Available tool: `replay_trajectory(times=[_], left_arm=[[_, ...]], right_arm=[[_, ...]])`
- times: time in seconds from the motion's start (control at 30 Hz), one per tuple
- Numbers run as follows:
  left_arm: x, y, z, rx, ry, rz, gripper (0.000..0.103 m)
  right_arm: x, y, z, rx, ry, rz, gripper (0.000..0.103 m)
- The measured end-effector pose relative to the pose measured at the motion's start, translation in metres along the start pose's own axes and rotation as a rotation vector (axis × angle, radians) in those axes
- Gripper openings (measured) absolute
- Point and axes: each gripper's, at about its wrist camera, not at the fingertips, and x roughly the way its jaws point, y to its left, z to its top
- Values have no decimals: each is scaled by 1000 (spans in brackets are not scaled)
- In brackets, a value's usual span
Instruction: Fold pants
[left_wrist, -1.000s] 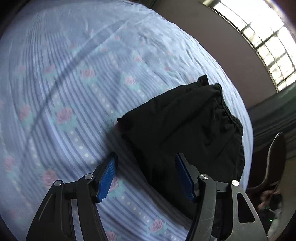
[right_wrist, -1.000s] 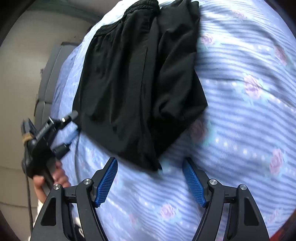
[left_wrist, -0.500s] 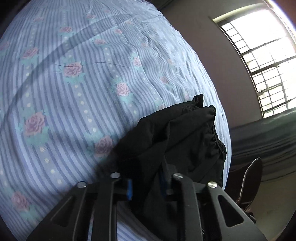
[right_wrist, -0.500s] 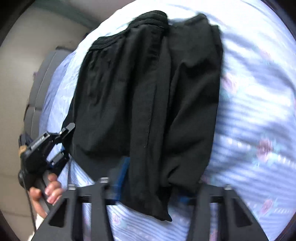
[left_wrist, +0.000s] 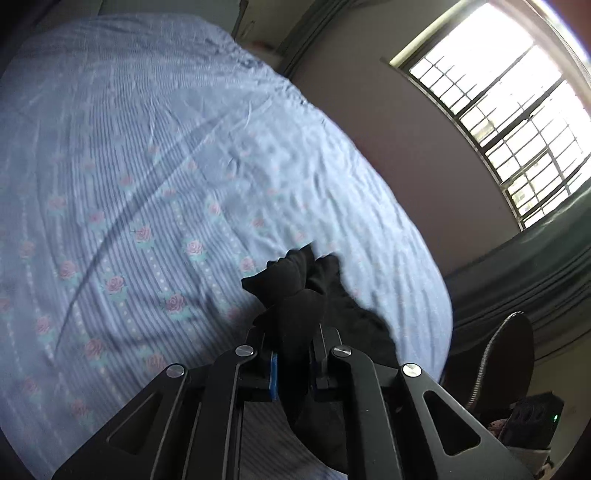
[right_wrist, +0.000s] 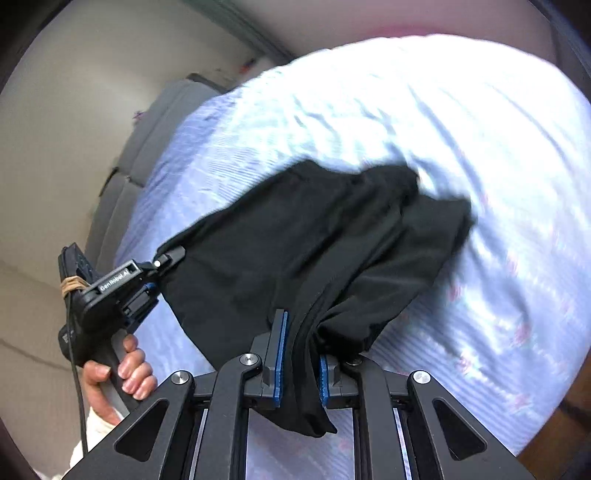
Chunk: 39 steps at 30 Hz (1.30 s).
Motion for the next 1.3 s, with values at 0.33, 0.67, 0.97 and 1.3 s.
replay_trajectory(times=[0.33,0.67,0.97,1.3], left_arm=[[-127,-44,-38,5,-97,111,11],[-259,-40,-110,-116,-242,175,11],[-381,-19,-168,-155,-369,206,11],[-499,48,-198,-148,-410,162,11]], right_arm=[[-76,58,2,-240,80,89,15],[-136,132,-44,-463,125,215,15],[-175,206,-117,-557,132,318,15],[-200,291,-218,-534,124,368,15]])
